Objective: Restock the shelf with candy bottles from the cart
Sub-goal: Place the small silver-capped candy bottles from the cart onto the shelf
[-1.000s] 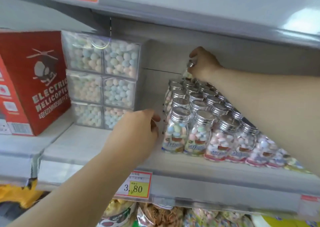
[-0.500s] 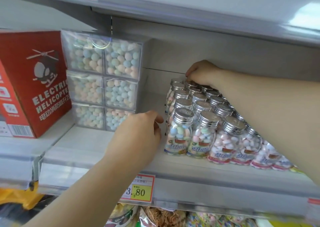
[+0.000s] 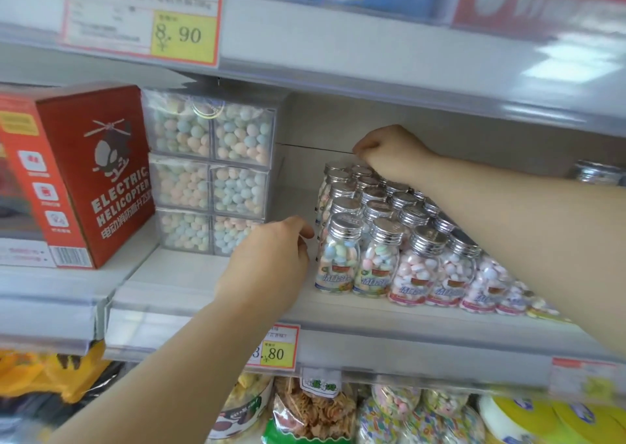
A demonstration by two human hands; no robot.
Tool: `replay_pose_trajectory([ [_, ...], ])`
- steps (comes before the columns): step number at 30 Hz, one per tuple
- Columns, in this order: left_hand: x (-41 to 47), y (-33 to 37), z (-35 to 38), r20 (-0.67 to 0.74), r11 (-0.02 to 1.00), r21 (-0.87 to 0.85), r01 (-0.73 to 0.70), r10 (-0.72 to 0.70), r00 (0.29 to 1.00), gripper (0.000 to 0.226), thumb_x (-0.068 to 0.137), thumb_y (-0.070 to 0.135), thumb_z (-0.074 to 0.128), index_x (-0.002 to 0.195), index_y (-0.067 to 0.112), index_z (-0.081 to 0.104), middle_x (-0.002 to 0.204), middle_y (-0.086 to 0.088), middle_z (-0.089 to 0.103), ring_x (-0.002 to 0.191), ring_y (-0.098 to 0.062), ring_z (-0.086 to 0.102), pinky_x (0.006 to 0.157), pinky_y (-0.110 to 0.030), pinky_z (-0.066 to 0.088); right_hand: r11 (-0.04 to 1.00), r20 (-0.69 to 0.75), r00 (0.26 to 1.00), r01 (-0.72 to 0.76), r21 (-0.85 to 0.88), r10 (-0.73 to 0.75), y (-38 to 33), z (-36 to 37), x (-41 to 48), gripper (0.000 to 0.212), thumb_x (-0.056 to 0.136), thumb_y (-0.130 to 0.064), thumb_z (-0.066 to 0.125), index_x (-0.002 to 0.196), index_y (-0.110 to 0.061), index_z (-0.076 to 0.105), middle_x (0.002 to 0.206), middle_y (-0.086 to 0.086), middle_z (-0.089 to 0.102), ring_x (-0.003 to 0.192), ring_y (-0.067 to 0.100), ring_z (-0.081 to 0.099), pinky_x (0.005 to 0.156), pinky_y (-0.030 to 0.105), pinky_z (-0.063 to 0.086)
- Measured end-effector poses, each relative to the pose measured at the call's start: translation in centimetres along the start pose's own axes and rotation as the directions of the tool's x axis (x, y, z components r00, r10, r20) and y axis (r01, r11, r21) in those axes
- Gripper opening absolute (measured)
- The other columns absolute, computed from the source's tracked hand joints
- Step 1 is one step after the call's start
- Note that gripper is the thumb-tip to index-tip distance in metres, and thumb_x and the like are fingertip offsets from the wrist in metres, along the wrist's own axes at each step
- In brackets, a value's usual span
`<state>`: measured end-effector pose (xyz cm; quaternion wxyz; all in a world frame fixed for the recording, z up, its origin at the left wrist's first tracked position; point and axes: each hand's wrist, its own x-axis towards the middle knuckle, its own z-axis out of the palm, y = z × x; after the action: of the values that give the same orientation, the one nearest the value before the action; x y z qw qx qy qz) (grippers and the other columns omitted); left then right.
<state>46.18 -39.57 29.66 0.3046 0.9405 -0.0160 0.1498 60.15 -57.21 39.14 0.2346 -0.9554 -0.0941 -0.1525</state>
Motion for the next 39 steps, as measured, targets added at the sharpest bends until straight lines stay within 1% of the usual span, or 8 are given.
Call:
replay_pose_trajectory([
  [4,-1.9,0.9,-1.8,-0.082,0.993,-0.075,-0.095,0.089,0.993,0.029,0.098,0.011,0.046,0.116,0.024,0.065,0.103,0.0,0.071,0.088,-0.02,0.066,0.078,-0.039,0.056,0.983,0.016,0.984,0.178,-0.04,-0.177,-2.2,-2.0,-7.4,0.024,0.097,-0.026,0.049,0.104,-0.024,0.072,0.112,-0.012,0.068,0.109,0.015,0.058,0.098,0.03,0.043],
  [9,-9.1,-0.6,-4.2,-0.273,0.953,-0.122,-0.279,0.238,0.932,0.025,0.093,0.007,0.053,0.107,0.022,0.068,0.1,0.007,0.069,0.086,-0.017,0.064,0.076,-0.039,0.055,0.917,-0.046,0.917,0.398,0.01,-0.397,-3.3,-2.6,-20.7,0.017,0.095,-0.02,0.06,0.104,-0.027,0.073,0.091,-0.03,0.057,0.093,0.003,0.049,0.083,0.019,0.035],
  [13,-17.5,-4.4,-1.4,-0.085,0.969,-0.099,-0.228,0.22,0.972,0.019,0.091,0.015,0.057,0.102,0.026,0.068,0.096,0.011,0.068,0.08,-0.017,0.064,0.067,-0.038,0.055,0.939,0.135,0.947,0.255,0.233,-0.29,-2.1,2.3,-30.1,0.013,0.09,-0.01,0.067,0.094,-0.02,0.075,0.071,-0.03,0.06,0.073,-0.005,0.057,0.066,0.004,0.036],
  [18,-26.0,-11.0,5.3,0.261,0.996,-0.074,0.044,-0.023,0.965,0.021,0.092,0.024,0.051,0.106,0.033,0.065,0.102,0.013,0.067,0.085,-0.017,0.065,0.072,-0.038,0.054,0.968,0.509,0.846,0.029,0.25,-0.157,1.9,13.3,-38.8,0.01,0.089,-0.021,0.068,0.095,-0.027,0.074,0.074,-0.018,0.063,0.068,0.003,0.058,0.064,0.022,0.045],
  [22,-31.1,-15.4,11.2,0.448,0.956,-0.004,0.292,-0.259,0.855,0.025,0.095,0.018,0.053,0.112,0.032,0.066,0.111,0.01,0.066,0.093,-0.015,0.064,0.083,-0.035,0.052,0.987,0.775,0.632,-0.129,0.094,0.009,6.5,22.6,-43.7,0.013,0.091,-0.029,0.062,0.103,-0.032,0.069,0.078,-0.017,0.062,0.071,0.005,0.059,0.07,0.029,0.049],
  [29,-37.2,-20.0,23.1,0.731,0.855,0.257,0.451,-0.477,0.489,0.04,0.097,0.02,0.05,0.135,0.032,0.049,0.133,0.004,0.051,0.117,-0.02,0.057,0.099,-0.034,0.047,0.981,0.931,0.318,-0.131,-0.144,0.179,14.2,35.8,-49.8,0.034,0.094,-0.031,0.06,0.127,-0.024,0.056,0.127,0.001,0.059,0.106,0.02,0.06,0.089,0.032,0.049],
  [35,-39.3,-22.9,31.3,0.745,0.799,0.501,0.332,-0.593,0.304,0.071,0.09,0.004,0.062,0.149,0.023,0.027,0.156,-0.007,0.023,0.131,-0.025,0.048,0.1,-0.038,0.046,0.988,0.942,0.3,-0.046,-0.146,0.153,15.5,43.3,-54.8,0.06,0.09,-0.025,0.06,0.144,-0.023,0.036,0.151,0.006,0.029,0.135,0.028,0.038,0.097,0.04,0.046],
  [39,-39.6,-25.0,33.8,0.754,0.815,0.579,0.0,-0.536,0.38,0.059,0.092,0.005,0.055,0.145,0.013,0.031,0.15,-0.01,0.032,0.135,-0.027,0.041,0.099,-0.039,0.043,0.974,0.901,0.425,0.152,-0.166,0.088,15.4,45.5,-56.7,0.066,0.087,-0.016,0.063,0.144,-0.025,0.03,0.155,0.006,0.023,0.129,0.03,0.041,0.093,0.037,0.045],
])
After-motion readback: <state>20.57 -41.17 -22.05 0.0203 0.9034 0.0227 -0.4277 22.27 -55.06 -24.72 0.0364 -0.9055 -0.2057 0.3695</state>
